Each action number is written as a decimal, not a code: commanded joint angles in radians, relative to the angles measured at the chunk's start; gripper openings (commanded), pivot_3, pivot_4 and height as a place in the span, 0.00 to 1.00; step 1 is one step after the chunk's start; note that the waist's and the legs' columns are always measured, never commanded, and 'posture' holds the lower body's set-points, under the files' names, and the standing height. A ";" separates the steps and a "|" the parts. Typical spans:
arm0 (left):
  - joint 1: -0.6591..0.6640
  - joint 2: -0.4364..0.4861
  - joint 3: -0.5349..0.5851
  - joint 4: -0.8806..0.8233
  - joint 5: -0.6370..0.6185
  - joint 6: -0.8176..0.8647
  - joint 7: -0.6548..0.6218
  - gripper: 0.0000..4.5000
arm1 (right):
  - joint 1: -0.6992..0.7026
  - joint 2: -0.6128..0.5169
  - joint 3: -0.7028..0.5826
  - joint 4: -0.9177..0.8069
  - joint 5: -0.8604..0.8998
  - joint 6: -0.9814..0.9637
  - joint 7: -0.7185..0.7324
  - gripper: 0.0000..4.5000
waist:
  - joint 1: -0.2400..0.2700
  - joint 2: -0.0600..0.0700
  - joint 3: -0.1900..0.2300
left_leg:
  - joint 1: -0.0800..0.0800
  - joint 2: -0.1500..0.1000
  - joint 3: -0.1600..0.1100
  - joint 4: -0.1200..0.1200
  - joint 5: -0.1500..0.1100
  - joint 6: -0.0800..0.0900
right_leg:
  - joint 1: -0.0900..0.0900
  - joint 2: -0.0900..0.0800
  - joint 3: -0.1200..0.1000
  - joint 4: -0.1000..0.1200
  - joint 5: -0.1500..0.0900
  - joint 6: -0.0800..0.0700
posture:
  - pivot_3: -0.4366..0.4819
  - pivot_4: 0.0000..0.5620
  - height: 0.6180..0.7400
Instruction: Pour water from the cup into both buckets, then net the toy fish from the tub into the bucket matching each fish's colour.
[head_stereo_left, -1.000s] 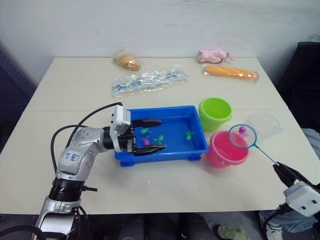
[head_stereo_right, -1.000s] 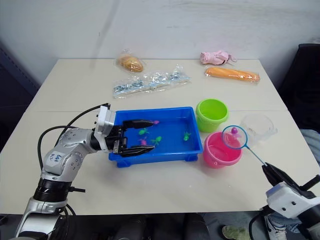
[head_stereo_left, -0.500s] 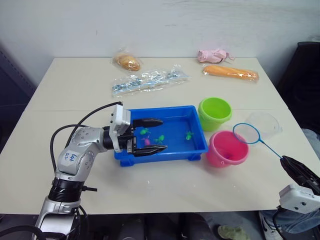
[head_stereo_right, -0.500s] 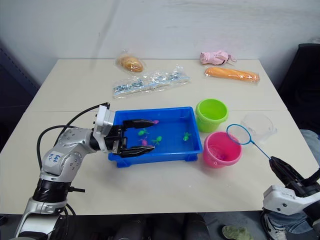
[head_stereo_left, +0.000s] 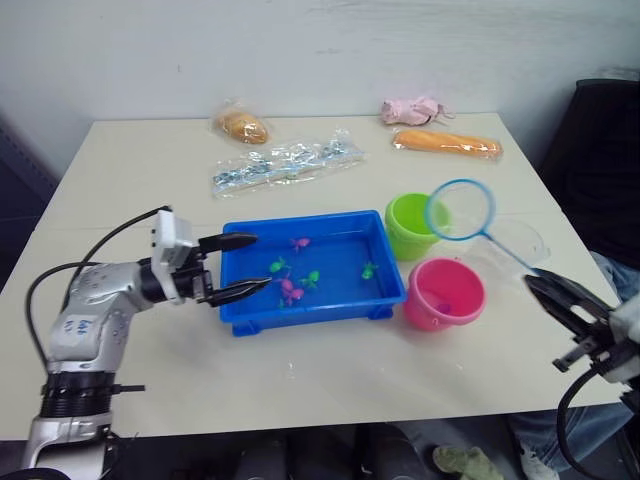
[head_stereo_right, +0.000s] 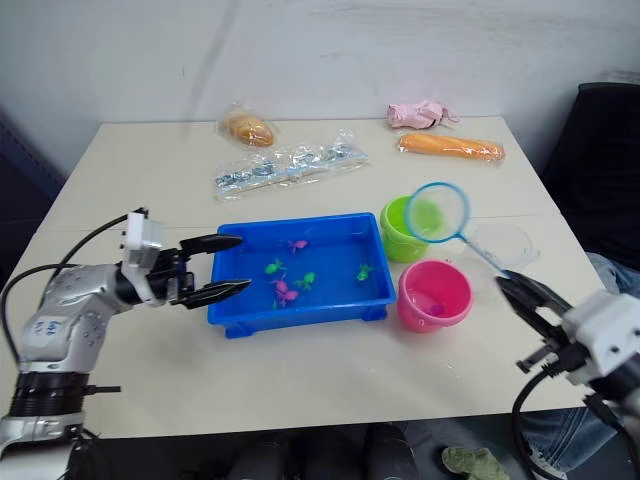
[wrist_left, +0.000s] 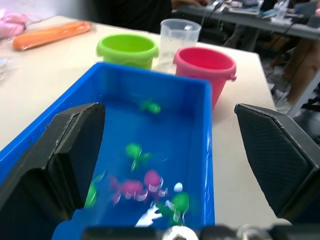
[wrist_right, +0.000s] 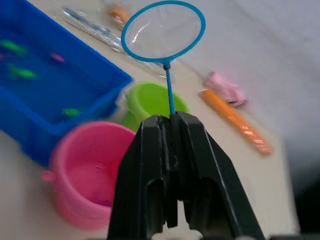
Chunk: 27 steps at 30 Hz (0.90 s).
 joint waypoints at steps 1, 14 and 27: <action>0.045 0.018 0.093 -0.036 -0.033 -0.013 0.037 0.99 | -0.122 -0.048 0.047 -0.033 0.145 0.196 -0.065 0.00 | 0.006 0.000 0.000 | 0.000 0.000 0.000 0.000 0.000 0.000 | 0.000 0.000 0.000 0.000 0.000 0.000 | 0.48 0.27 1.00; 0.307 -0.015 0.245 -0.271 -0.103 0.031 0.206 0.99 | -0.814 -0.146 0.539 0.184 0.081 0.732 0.025 0.00 | 0.005 0.000 0.001 | -0.009 -0.002 -0.004 0.001 -0.001 0.000 | -0.003 -0.003 -0.007 -0.004 0.000 -0.001 | 0.48 0.27 1.00; 0.374 0.040 0.179 -0.284 -0.058 0.014 0.155 0.99 | -1.023 0.028 0.874 0.289 -0.418 0.411 0.184 0.00 | -0.004 0.000 0.000 | -0.008 -0.001 -0.002 0.000 -0.002 -0.001 | -0.004 0.000 -0.006 -0.004 0.001 0.000 | 0.48 0.27 1.00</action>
